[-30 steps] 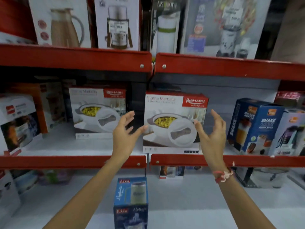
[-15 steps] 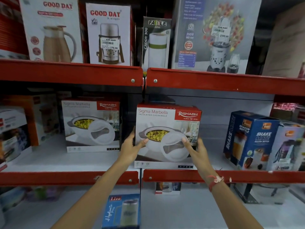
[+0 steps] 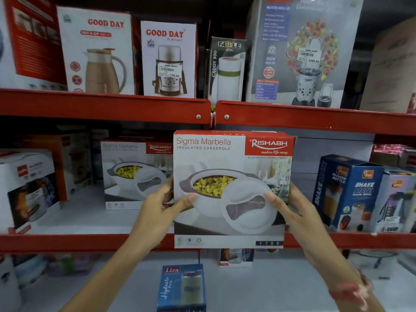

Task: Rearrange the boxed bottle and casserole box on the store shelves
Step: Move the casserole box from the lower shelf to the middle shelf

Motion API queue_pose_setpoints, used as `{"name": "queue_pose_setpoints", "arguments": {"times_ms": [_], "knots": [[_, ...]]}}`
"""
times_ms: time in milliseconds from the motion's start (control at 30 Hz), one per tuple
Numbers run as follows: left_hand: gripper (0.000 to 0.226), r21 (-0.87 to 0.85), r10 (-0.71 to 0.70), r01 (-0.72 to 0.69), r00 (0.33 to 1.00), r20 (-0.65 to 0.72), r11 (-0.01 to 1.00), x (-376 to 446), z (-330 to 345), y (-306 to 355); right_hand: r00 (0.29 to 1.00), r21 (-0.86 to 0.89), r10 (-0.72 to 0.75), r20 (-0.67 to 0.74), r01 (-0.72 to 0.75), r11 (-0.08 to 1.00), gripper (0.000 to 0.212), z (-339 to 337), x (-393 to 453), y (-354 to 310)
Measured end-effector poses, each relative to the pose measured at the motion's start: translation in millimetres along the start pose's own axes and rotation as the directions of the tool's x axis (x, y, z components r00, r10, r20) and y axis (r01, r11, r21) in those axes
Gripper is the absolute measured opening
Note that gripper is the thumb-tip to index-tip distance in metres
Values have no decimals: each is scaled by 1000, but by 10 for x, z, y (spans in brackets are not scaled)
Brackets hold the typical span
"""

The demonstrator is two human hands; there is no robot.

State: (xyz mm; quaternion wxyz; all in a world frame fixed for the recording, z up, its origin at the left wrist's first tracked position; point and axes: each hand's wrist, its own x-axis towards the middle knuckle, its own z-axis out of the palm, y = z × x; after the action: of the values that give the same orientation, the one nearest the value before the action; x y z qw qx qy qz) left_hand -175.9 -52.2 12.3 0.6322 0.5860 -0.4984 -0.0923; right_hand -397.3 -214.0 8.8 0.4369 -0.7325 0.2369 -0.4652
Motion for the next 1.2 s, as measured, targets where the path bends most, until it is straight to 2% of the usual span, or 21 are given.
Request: {"name": "queue_pose_setpoints", "arguments": {"times_ms": [233, 500, 633, 767, 967, 1100, 1200], "knots": [[50, -26, -25, 26, 999, 22, 999, -250, -402, 48, 999, 78, 16, 47, -20, 997, 62, 227, -297, -289], [45, -66, -51, 52, 999, 9, 997, -255, -866, -129, 998, 110, 13, 65, -20, 994, 64, 719, -260, -314], [41, -69, -57, 55, 998, -29, 996, -96, -1191, -315, 997, 128, 32, 71, -40, 991, 64, 1118, -87, -270], [48, -81, -55, 52, 998, -37, 995, 86, -1524, -576, 996, 161, 9, 93, -24, 987, 55, 1576, 124, -180], [61, -1, -70, 70, 997, -41, 998, 309, -1961, -938, 995, 181, 0, 101, -18, 983, 63, 2196, 367, 92], [62, -8, -114, 114, 992, -47, 993, 357, -2117, -1152, 991, 183, 31, 130, -55, 982, 68, 2449, 364, 201], [56, -4, -132, 132, 990, -59, 991, 391, -2151, -1313, 995, 179, 39, 95, -55, 982, 68, 2529, 369, 278]]}}
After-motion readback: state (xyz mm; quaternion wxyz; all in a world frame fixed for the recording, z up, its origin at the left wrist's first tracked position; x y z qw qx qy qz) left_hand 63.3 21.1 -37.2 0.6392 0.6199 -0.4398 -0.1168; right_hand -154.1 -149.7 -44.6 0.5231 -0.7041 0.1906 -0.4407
